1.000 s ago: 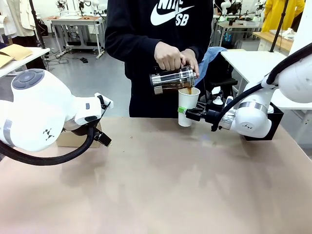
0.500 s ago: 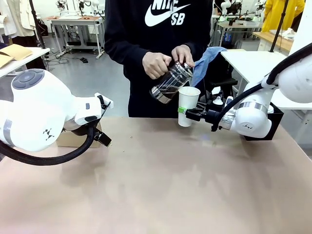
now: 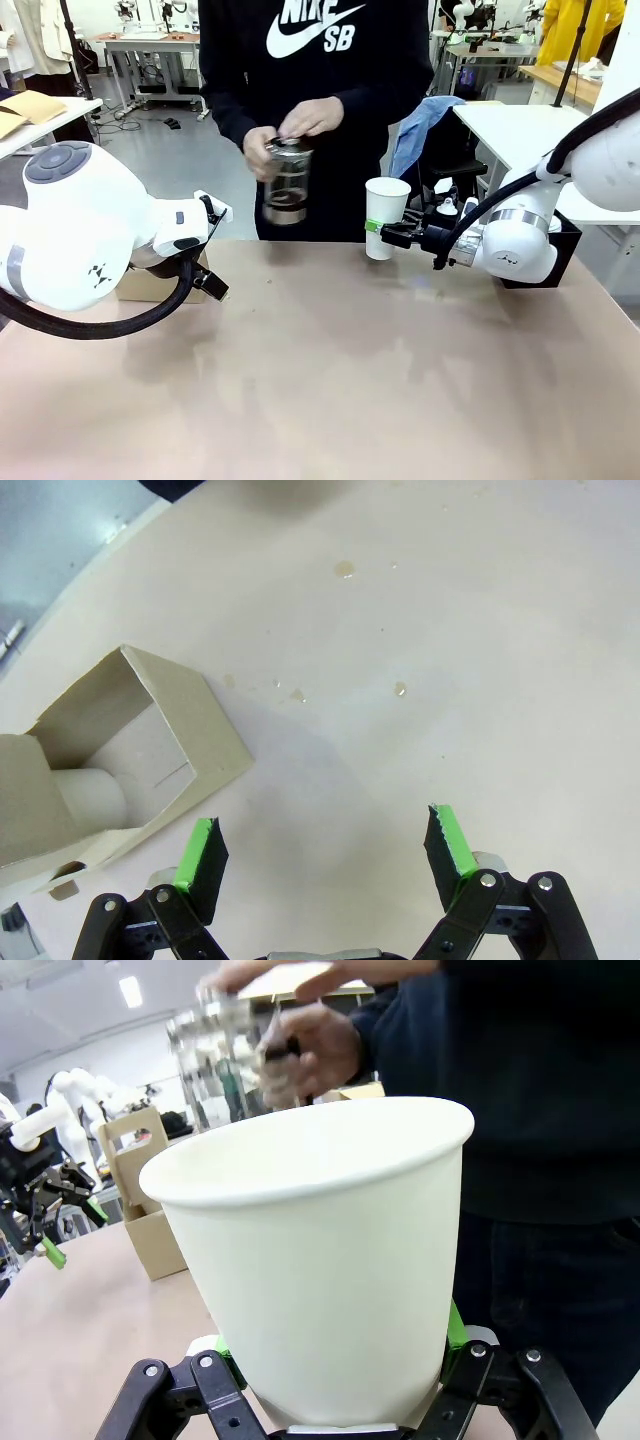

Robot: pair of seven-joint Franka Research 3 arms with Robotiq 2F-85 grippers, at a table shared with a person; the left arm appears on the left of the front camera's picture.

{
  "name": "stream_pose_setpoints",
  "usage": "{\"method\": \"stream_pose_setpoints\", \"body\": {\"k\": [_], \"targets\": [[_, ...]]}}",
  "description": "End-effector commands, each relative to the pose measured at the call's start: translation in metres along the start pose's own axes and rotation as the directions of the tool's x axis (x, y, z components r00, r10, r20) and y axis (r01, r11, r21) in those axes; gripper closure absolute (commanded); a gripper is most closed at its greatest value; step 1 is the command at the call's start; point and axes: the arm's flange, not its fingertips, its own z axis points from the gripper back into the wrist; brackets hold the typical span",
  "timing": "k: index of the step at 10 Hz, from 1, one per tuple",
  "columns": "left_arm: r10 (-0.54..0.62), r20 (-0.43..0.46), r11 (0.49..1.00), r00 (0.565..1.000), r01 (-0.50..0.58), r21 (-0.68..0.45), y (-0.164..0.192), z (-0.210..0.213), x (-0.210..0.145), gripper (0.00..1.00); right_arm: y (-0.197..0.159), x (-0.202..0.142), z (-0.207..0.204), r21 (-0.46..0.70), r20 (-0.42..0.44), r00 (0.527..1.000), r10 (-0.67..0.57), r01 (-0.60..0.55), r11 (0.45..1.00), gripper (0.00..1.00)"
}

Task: Pour a drink into a cup and package it in a carrier.
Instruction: When a person places the Paper Cup Lid on the 600 ml Paper Cup , lift the 600 ml Paper Cup.

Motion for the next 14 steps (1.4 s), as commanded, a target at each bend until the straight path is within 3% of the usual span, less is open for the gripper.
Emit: {"method": "stream_pose_setpoints", "body": {"k": [1, 14], "targets": [[0.000, 0.001, 1.000, 1.000, 0.000, -0.002, 0.0001, 0.0003, -0.0001, 0.00, 0.0015, 0.0048, -0.0011, -0.010, 0.014, 1.000, -0.004, 0.004, 1.000, 0.19], [0.000, 0.001, 1.000, 1.000, 0.000, -0.002, 0.0001, 0.0003, -0.0001, 0.00, 0.0015, 0.0048, -0.0011, -0.010, 0.014, 1.000, -0.004, 0.004, 1.000, 0.19]]}}
